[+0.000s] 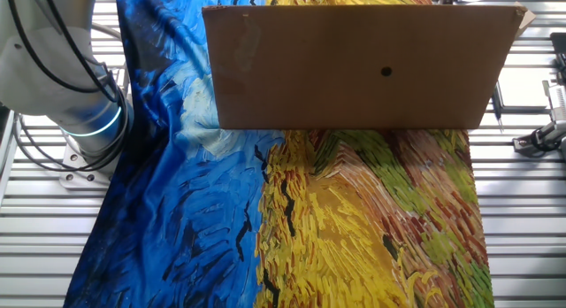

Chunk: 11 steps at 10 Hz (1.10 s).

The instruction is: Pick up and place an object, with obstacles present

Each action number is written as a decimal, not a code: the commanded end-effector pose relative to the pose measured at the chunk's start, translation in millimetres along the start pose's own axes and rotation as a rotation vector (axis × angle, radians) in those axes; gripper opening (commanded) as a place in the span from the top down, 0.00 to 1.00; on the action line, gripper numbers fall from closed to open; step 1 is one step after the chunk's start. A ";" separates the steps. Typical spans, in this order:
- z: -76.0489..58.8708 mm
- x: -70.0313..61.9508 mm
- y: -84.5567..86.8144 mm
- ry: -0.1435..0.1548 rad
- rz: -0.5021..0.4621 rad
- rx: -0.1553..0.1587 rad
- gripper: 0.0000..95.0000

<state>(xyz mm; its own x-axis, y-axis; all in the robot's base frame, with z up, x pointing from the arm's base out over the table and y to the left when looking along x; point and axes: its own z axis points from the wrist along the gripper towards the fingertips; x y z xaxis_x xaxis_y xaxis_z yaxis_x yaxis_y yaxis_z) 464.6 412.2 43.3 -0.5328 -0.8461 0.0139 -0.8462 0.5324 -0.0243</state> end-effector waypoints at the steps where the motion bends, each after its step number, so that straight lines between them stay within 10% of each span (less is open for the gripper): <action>1: 0.4 -1.7 -0.1 0.004 0.051 -0.007 1.00; 11: 16.0 10.4 -14.8 0.033 0.093 0.003 1.00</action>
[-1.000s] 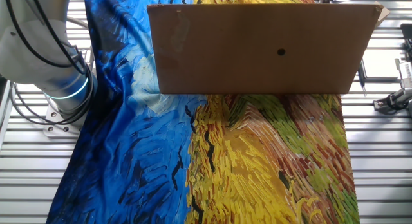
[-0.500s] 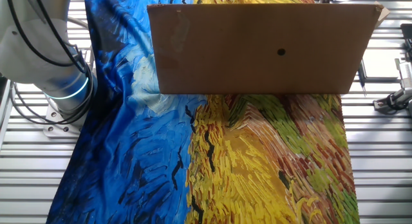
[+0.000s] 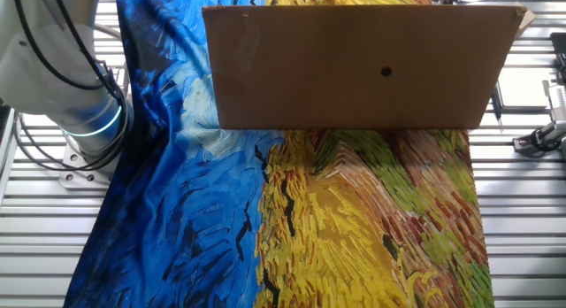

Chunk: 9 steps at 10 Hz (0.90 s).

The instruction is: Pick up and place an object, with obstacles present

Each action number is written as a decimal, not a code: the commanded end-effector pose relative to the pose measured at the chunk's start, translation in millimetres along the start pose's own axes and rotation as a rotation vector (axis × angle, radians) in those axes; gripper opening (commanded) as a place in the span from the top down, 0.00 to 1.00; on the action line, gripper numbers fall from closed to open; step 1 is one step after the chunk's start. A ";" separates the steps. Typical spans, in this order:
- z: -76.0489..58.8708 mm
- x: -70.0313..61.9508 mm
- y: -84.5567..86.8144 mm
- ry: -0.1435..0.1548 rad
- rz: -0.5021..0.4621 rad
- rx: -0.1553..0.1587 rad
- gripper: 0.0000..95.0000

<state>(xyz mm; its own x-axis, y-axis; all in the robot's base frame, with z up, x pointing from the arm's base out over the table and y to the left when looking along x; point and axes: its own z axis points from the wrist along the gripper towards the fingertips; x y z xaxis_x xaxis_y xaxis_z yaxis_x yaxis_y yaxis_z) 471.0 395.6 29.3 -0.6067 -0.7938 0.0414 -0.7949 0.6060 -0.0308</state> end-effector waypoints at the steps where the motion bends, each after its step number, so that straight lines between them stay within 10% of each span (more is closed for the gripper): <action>1: 2.4 0.2 -1.5 0.002 0.004 -0.002 1.00; 8: 15.3 0.8 -7.3 -0.033 0.006 -0.028 1.00; 9: 15.5 0.8 -7.4 -0.042 -0.005 -0.035 0.80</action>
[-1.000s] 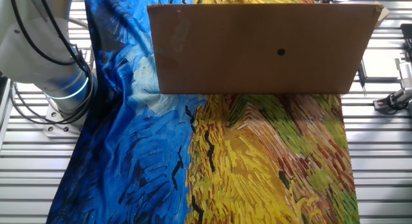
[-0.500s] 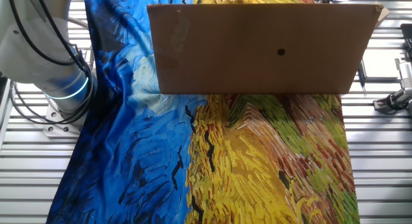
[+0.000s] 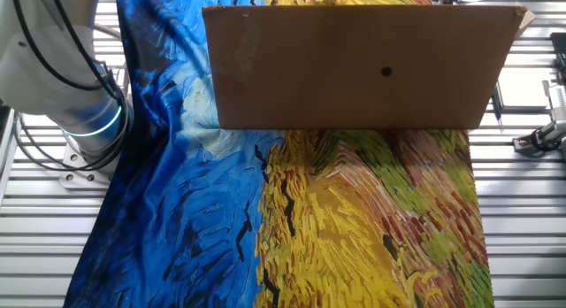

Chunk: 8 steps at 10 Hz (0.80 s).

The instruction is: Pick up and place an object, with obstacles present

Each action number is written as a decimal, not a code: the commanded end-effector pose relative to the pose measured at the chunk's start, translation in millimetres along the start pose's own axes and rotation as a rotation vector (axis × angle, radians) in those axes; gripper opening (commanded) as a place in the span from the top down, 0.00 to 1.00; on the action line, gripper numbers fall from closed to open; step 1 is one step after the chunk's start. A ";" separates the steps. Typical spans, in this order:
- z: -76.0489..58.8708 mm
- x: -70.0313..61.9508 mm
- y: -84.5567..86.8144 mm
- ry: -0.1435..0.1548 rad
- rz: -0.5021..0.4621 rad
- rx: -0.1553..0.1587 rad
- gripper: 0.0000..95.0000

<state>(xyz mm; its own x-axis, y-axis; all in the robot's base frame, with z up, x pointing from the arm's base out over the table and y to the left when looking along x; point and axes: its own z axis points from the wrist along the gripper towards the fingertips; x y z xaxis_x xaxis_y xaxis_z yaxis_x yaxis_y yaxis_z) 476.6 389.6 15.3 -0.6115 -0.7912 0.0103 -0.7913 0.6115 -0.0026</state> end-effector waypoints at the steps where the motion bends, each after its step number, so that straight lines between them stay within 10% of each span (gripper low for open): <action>1: 0.7 0.0 0.4 -0.015 -0.021 -0.009 0.20; 6: -7.1 0.8 3.1 -0.019 -0.020 -0.009 0.20; 7: -14.6 2.1 5.2 -0.018 -0.019 -0.010 0.40; 8: -21.9 3.9 7.4 -0.015 -0.019 -0.010 0.40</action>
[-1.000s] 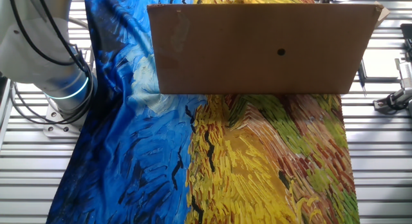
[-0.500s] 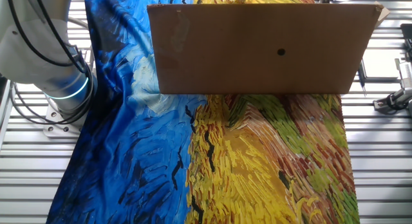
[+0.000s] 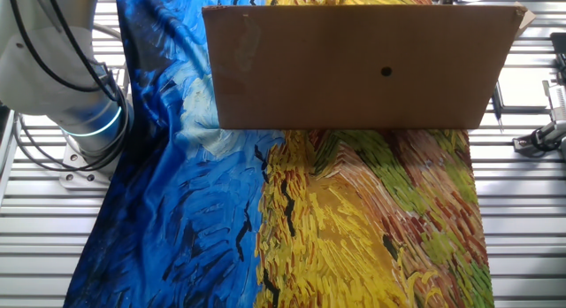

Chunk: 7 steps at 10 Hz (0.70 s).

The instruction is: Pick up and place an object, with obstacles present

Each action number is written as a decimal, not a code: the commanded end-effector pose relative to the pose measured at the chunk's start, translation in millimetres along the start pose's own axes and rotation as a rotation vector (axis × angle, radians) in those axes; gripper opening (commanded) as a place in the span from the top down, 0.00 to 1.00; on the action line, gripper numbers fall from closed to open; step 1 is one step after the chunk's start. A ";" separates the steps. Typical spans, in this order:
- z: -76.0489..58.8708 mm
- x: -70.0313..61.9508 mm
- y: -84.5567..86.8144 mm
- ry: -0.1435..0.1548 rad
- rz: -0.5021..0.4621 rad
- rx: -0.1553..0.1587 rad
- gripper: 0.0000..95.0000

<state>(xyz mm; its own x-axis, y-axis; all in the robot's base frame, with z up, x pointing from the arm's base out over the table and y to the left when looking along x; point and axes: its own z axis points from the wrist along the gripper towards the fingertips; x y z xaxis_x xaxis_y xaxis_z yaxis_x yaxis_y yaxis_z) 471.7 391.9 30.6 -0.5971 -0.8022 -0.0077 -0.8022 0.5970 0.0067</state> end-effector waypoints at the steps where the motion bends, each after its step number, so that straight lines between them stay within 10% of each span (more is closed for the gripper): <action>1: -13.5 4.4 4.2 0.006 0.000 -0.002 0.40; 5: -56.9 20.8 12.6 0.009 -0.008 -0.007 0.40; 6: -72.1 24.5 15.4 0.016 -0.006 -0.007 0.60; 7: -77.3 25.5 16.7 0.021 -0.002 -0.009 0.60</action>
<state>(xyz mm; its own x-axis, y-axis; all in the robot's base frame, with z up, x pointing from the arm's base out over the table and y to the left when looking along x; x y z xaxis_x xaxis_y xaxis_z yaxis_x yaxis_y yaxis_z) 441.6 379.2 110.8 -0.5966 -0.8025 0.0100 -0.8023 0.5967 0.0145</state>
